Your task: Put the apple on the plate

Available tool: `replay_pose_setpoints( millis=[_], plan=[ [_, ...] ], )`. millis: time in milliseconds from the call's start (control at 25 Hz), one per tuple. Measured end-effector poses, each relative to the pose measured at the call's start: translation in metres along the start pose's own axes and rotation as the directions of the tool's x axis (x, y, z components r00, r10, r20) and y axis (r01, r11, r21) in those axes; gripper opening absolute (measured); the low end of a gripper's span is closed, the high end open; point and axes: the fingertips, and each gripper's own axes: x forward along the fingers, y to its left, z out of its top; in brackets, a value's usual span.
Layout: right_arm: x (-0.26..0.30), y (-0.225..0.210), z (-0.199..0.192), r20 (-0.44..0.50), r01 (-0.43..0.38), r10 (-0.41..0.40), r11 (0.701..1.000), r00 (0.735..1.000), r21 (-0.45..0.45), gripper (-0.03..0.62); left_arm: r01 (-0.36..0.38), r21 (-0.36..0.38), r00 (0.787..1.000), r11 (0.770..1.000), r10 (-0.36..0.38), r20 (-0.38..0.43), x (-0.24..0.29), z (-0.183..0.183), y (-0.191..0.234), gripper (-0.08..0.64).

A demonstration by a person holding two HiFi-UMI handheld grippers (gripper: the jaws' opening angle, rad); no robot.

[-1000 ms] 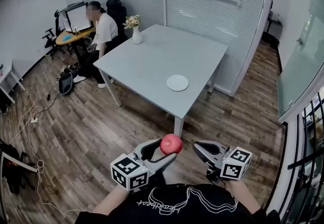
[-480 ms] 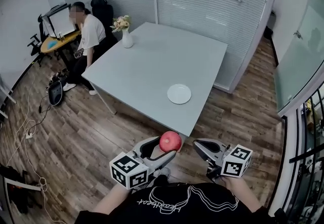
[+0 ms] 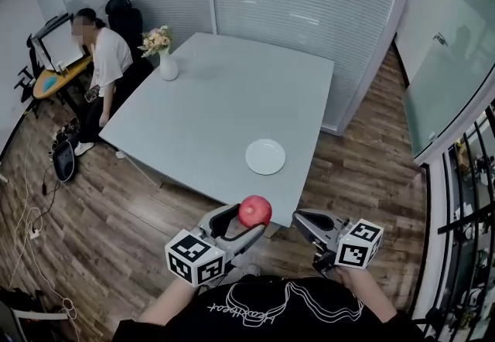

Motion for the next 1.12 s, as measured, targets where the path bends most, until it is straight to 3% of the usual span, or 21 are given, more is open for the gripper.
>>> replay_pose_setpoints(
  millis=[480, 800, 1120],
  plan=[
    [0.028, -0.067, 0.013, 0.050, 0.123, -0.126, 0.991, 0.991, 0.057, 0.008, 0.043, 0.009, 0.998, 0.999, -0.042, -0.054, 0.067, 0.014, 0.083, 0.299],
    [0.030, -0.108, 0.013, 0.060, 0.189, -0.195, 0.977, 0.979, 0.101, 0.008, -0.003, 0.180, 0.991, 0.984, 0.027, -0.131, 0.114, 0.008, 0.123, 0.299],
    [0.024, -0.137, 0.002, 0.046, 0.231, -0.240, 0.962, 0.970, 0.149, 0.008, -0.039, 0.173, 0.985, 0.984, 0.067, -0.161, 0.159, -0.006, 0.163, 0.299]
  ],
)
